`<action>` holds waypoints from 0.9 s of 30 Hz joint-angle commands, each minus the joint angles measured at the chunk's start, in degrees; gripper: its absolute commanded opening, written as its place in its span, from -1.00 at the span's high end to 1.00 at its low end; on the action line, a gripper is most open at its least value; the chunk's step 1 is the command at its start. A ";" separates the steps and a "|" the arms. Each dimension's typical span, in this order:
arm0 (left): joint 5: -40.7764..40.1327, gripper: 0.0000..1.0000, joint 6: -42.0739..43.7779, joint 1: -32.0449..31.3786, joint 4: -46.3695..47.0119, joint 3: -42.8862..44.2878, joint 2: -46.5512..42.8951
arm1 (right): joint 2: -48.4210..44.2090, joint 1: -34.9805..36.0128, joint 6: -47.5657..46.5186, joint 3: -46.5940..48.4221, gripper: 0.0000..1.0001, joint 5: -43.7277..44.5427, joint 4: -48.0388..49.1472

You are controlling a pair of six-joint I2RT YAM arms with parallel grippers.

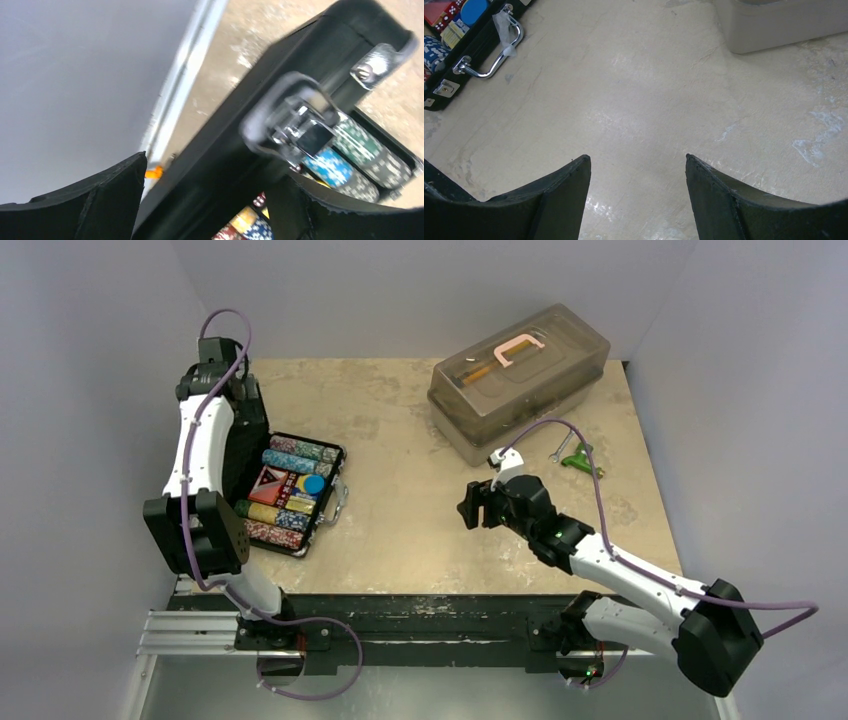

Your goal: Pack up texas hold em set

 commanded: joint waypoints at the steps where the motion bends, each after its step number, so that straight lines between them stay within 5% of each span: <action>1: 11.46 -0.58 -6.06 0.22 -3.61 -2.87 -2.52 | 0.39 0.21 0.43 0.13 -0.36 -0.48 1.88; 9: 21.43 -0.60 -9.87 0.13 -0.65 -10.16 -10.02 | 1.42 0.20 0.46 0.07 -0.35 -0.56 2.28; 19: 45.42 -0.95 -17.49 0.06 4.01 -15.38 -20.81 | 2.70 0.20 0.82 0.40 -0.35 -0.51 2.64; 23: 55.44 -0.90 -21.34 -0.13 10.01 -18.93 -27.65 | 3.89 0.37 1.07 1.09 -0.35 -0.77 3.08; 27: 47.66 -0.61 -16.86 -0.14 9.96 -20.95 -30.83 | 7.19 4.90 1.48 3.88 -0.35 2.95 3.97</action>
